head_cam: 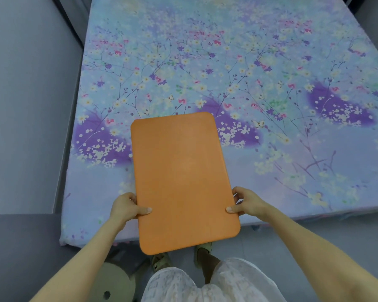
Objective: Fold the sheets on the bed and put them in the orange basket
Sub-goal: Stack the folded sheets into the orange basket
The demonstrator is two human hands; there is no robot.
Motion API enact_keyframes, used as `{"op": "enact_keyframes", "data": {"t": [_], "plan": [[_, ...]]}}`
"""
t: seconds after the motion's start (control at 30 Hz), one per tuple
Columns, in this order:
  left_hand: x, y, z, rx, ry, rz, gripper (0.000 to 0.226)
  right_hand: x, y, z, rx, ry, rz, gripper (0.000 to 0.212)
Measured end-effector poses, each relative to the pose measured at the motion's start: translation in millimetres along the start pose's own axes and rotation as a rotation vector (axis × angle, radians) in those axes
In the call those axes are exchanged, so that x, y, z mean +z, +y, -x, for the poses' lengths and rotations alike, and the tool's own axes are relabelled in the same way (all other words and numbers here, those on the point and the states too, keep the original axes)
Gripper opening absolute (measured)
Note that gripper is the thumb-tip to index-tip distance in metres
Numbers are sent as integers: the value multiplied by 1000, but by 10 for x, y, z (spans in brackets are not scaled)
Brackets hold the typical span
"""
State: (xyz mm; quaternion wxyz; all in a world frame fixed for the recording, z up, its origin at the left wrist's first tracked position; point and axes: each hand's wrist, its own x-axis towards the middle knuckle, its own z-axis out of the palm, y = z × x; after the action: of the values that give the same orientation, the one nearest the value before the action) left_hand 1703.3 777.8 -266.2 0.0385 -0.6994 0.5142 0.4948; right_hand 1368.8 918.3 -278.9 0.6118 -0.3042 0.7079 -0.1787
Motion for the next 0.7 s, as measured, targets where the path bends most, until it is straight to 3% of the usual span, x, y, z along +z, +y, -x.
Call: {"op": "enact_keyframes", "data": {"t": [0.23,0.5,0.7], "plan": [[-107,38,-83,-44,12,-35,45,-89,-228,-179,7,-149,108,52],[-161,271,-284,62,69,167,29,-144,-738,-594,-55,143,-23,31],[-371,625,-795,114,191,404,34,-193,-1221,-1032,-93,301,-60,37]]}}
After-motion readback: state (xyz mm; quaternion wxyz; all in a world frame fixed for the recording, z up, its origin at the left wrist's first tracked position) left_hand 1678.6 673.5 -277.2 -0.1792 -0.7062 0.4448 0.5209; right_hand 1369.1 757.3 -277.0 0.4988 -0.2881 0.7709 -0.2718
